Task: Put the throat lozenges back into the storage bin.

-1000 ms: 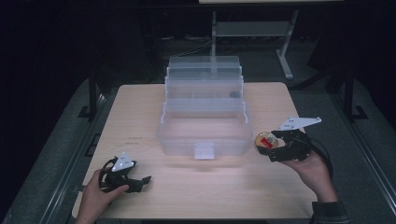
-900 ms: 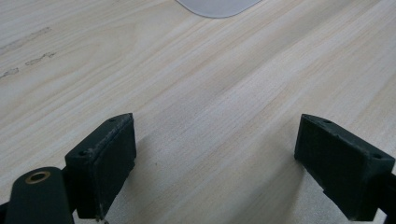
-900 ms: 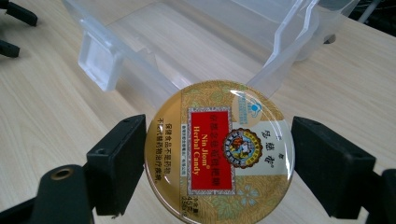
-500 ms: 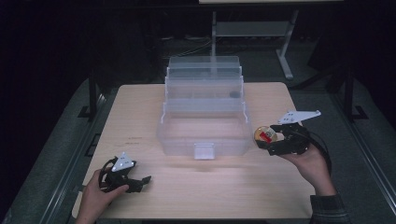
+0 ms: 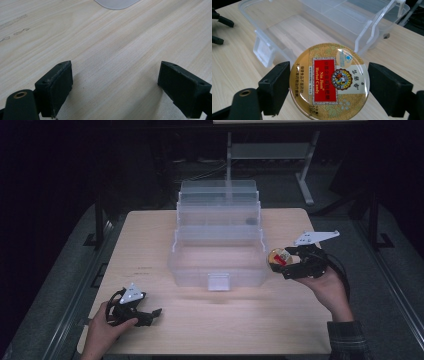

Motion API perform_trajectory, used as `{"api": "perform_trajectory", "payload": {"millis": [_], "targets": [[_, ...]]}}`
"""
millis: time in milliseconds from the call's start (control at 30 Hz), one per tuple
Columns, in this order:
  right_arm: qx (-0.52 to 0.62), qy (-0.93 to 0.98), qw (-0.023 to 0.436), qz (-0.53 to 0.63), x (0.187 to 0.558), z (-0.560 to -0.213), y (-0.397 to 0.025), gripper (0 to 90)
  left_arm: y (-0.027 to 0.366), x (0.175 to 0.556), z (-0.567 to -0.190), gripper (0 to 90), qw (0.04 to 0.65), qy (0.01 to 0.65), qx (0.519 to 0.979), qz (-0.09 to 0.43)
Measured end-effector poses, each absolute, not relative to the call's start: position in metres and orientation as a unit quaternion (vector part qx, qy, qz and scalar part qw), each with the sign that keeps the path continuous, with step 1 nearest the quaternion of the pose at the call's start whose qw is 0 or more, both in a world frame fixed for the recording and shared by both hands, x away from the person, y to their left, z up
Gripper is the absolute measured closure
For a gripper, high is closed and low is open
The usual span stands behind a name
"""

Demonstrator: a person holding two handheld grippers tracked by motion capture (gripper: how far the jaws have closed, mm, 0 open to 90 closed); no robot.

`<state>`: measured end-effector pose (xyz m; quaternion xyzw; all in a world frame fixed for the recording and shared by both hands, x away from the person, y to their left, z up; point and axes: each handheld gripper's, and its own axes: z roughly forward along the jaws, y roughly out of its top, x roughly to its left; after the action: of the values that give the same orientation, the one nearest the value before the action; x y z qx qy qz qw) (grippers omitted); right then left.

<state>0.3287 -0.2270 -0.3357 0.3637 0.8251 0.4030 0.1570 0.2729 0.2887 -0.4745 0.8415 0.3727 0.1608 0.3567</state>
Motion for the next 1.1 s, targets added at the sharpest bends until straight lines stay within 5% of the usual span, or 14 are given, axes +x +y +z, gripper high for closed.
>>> {"api": "perform_trajectory", "payload": {"millis": [1100], "targets": [[0.352,0.84,0.143,0.389,0.37,-0.338,-0.191,20.1,0.289,0.273,-0.474,11.7,0.357,0.373,0.841,0.16]]}}
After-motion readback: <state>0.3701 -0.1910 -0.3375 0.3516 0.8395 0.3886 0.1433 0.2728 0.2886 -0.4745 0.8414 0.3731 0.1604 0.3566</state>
